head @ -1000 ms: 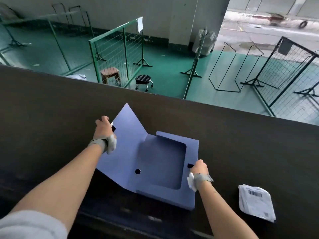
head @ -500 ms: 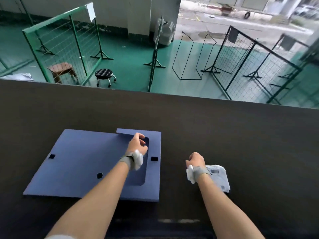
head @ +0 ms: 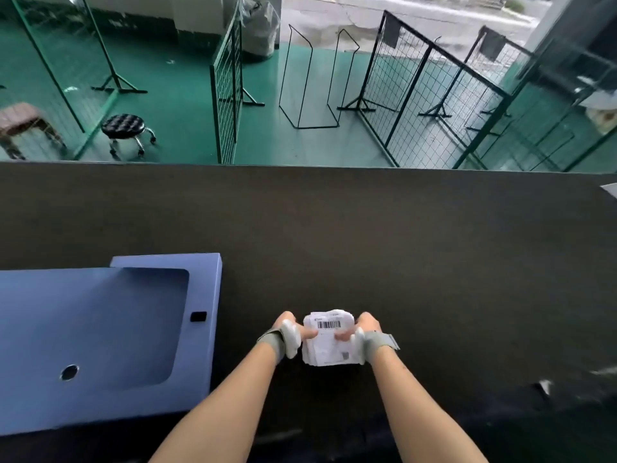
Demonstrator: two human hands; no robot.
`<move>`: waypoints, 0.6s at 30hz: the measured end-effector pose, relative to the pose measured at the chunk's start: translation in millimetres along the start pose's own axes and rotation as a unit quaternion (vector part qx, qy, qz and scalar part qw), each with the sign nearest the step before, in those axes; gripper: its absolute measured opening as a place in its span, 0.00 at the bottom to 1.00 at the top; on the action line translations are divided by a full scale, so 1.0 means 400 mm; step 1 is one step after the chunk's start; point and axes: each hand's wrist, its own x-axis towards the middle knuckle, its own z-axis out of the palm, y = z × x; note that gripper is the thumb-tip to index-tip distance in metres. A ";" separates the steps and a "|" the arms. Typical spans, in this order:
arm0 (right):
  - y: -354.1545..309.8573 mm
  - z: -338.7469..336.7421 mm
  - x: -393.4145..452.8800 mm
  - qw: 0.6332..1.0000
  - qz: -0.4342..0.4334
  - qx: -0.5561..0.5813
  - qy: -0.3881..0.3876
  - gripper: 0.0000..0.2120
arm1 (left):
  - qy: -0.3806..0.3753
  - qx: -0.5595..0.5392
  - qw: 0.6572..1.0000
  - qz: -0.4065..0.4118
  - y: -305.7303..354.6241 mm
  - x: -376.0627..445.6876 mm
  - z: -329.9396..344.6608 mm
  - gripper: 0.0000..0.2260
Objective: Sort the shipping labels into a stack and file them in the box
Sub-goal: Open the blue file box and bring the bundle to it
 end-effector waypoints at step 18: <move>0.036 -0.011 0.054 0.999 -0.045 0.018 -0.003 0.19 | 0.063 -0.045 0.997 -0.009 -0.027 0.123 0.144 0.25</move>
